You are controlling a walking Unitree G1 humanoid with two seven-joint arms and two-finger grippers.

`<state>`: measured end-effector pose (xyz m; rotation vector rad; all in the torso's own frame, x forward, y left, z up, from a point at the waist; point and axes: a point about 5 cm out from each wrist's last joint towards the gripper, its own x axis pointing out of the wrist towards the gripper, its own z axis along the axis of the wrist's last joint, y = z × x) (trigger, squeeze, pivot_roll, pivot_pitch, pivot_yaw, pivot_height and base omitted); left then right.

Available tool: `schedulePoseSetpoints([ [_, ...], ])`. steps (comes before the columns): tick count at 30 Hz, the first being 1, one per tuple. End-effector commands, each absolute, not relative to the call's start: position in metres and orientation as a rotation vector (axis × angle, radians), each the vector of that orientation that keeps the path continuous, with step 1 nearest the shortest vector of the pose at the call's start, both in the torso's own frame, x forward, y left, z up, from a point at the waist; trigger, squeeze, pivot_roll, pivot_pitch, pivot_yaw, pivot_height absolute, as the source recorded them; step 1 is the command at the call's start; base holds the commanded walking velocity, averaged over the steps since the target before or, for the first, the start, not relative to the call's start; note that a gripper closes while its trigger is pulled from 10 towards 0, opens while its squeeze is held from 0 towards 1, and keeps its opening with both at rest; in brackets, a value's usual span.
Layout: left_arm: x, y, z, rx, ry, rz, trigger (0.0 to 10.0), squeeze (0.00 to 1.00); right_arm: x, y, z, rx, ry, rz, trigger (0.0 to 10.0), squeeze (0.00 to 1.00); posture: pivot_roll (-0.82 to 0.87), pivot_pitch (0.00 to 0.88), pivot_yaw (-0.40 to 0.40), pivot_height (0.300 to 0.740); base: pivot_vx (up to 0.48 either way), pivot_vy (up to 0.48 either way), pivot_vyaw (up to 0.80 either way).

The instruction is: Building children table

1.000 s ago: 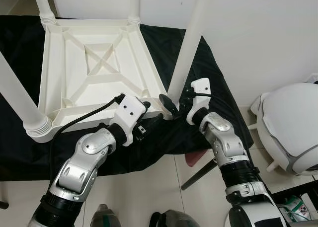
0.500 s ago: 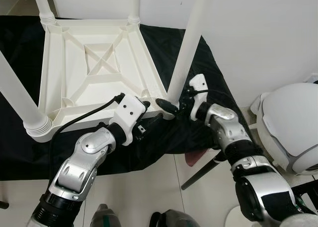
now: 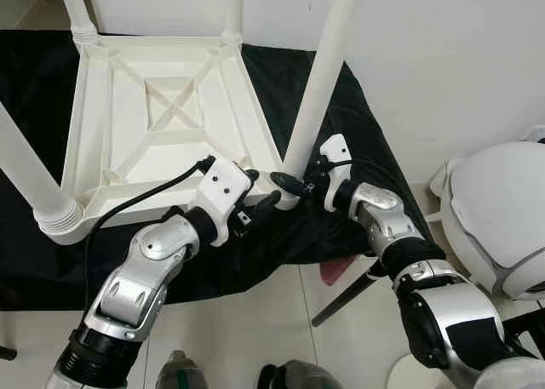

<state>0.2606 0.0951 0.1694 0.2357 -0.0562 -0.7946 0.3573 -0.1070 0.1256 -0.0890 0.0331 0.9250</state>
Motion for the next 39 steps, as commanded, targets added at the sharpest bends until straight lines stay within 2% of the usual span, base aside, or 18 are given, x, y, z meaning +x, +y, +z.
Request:
schedulePoseSetpoints([
  [1, 0.258, 0.088, 0.168, 0.229, -0.046, -0.874, 10.0, 0.0, 0.352, -0.11, 0.11, -0.079, 0.1, 0.926, 0.0, 0.0, 0.04, 0.0, -0.09, 0.74, 0.0, 0.0, 0.0],
  [8, 0.258, 0.088, 0.168, 0.227, -0.047, -0.876, 10.0, 0.0, 0.35, -0.117, 0.104, -0.076, 0.11, 0.908, 0.0, 0.0, 0.04, 0.001, -0.093, 0.74, 0.0, 0.0, 0.0],
  [9, 0.258, 0.088, 0.168, 0.227, -0.047, -0.876, 10.0, 0.0, 0.35, -0.119, 0.104, -0.075, 0.11, 0.889, 10.0, 0.0, 0.05, 0.001, -0.094, 0.74, 0.0, 0.0, 0.0],
  [14, 0.257, 0.089, 0.167, 0.225, -0.044, -0.873, 10.0, 0.0, 0.352, -0.123, 0.108, -0.057, 0.089, 0.835, 10.0, 0.0, 0.05, 0.007, -0.101, 0.74, 0.0, 0.0, 0.0],
  [18, 0.255, 0.088, 0.166, 0.22, -0.041, -0.872, 10.0, 0.0, 0.354, -0.122, 0.113, -0.052, 0.045, 0.714, 10.0, 0.0, 0.04, 0.012, -0.103, 0.74, 0.0, 0.0, 0.0],
  [24, 0.254, 0.088, 0.165, 0.216, -0.036, -0.874, 10.0, 0.0, 0.348, -0.112, 0.116, -0.011, 0.008, 0.623, 10.0, 0.0, 0.04, 0.018, -0.106, 0.74, 0.0, 0.0, 0.0],
  [26, 0.253, 0.087, 0.165, 0.212, -0.035, -0.877, 10.0, 0.0, 0.343, -0.101, 0.117, 0.042, 0.032, 0.498, 10.0, 0.0, 0.03, 0.019, -0.106, 0.74, 0.0, 0.0, 0.0],
  [34, 0.252, 0.085, 0.163, 0.211, -0.032, -0.886, 10.0, 0.0, 0.331, -0.079, 0.122, 0.029, 0.023, 0.287, 10.0, 0.0, 0.03, 0.009, -0.112, 0.74, 0.0, 0.0, 0.0],
  [39, 0.252, 0.084, 0.163, 0.21, -0.033, -0.888, 10.0, 0.0, 0.323, -0.067, 0.122, 0.025, 0.032, 0.303, 10.0, 0.0, 0.04, 0.003, -0.121, 0.74, 0.0, 0.0, 0.0],
])
